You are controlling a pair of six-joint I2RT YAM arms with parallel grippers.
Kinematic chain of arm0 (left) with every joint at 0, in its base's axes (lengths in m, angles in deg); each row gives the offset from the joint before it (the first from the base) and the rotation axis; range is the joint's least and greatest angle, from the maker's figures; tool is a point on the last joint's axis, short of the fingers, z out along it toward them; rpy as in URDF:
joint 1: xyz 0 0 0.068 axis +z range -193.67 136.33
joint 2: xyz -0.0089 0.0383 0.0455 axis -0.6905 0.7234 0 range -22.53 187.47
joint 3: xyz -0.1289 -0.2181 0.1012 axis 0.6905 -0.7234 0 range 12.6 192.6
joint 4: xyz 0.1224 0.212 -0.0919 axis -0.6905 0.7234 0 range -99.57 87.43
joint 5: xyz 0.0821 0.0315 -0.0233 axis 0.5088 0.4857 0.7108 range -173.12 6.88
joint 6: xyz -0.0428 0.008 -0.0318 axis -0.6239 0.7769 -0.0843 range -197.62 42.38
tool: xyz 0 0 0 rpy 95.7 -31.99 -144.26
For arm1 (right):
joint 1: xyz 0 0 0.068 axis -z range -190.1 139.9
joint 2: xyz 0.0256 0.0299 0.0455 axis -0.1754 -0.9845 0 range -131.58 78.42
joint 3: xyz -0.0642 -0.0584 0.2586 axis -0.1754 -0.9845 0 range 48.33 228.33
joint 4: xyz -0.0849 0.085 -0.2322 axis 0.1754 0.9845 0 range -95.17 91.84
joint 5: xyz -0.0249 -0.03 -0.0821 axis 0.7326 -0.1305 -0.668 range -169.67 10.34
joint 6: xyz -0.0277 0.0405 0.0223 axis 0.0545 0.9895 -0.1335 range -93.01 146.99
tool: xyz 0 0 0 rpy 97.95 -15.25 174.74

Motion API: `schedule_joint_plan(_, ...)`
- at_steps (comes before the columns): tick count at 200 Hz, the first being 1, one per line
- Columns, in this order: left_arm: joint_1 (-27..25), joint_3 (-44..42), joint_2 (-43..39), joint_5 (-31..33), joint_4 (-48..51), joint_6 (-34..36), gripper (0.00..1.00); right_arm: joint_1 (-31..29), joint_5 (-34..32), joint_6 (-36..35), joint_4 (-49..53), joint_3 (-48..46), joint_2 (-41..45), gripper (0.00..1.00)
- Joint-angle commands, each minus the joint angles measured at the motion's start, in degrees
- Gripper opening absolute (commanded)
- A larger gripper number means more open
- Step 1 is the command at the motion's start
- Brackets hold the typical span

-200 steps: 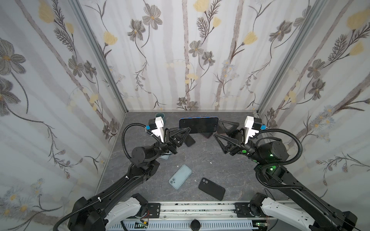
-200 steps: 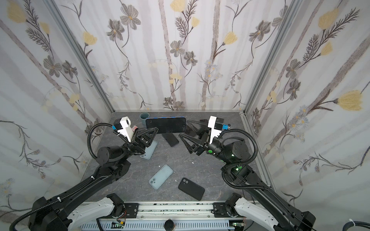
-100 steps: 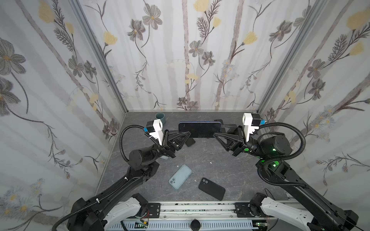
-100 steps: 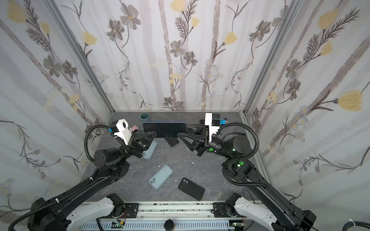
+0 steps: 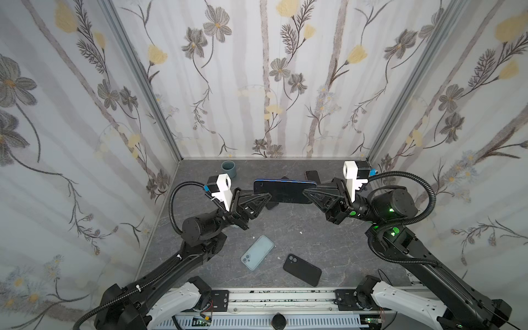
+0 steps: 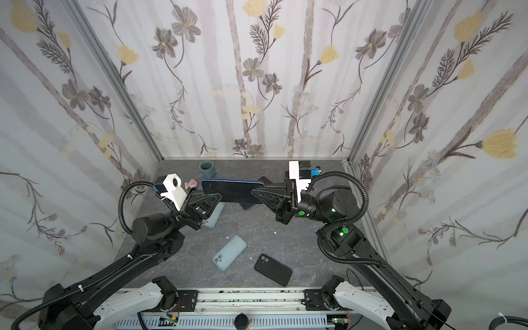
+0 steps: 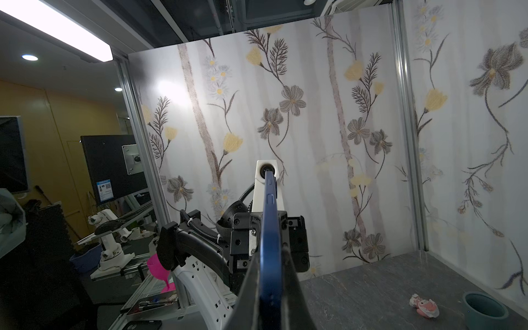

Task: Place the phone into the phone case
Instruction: 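Raise the blue phone upright held between both grippers, then open the left gripper toward the black case while the right gripper holds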

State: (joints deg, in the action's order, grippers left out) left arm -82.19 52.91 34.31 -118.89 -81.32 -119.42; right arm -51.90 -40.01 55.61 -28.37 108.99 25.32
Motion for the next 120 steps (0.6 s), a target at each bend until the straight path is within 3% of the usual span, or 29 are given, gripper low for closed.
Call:
schedule_joint_plan(1,0.1,0.2,-1.3,4.9,3.7,3.7,0.0,-0.2,-3.1,-1.7,3.4,0.4,1.0,0.0)
schedule_joint_plan(10,0.1,0.1,-2.0,6.6,6.0,5.4,0.0,-0.1,-5.0,-2.0,4.2,0.4,1.6,0.0)
schedule_joint_plan(19,0.1,-0.1,-2.5,8.1,8.1,7.2,0.11,-0.1,-7.3,-2.1,5.0,0.4,2.2,0.0)
schedule_joint_plan(29,0.1,-0.4,-3.0,9.7,10.3,9.2,0.15,-0.1,-9.7,-2.1,5.6,0.3,3.0,0.0)
schedule_joint_plan(60,0.1,-0.8,-3.3,14.2,15.3,13.8,0.51,-0.2,-15.0,-2.2,6.6,0.2,4.9,0.0)
schedule_joint_plan(82,0.2,-0.4,-3.9,17.2,18.8,16.5,0.65,0.0,-17.9,-2.8,8.6,0.6,5.8,0.0)
schedule_joint_plan(100,0.2,0.6,-4.4,19.2,23.7,20.5,0.68,0.0,-22.0,-4.1,11.9,1.2,6.3,0.0)
schedule_joint_plan(120,0.1,3.1,-3.6,21.3,33.8,27.1,0.69,-0.1,-31.1,-5.7,17.0,1.9,7.3,0.0)
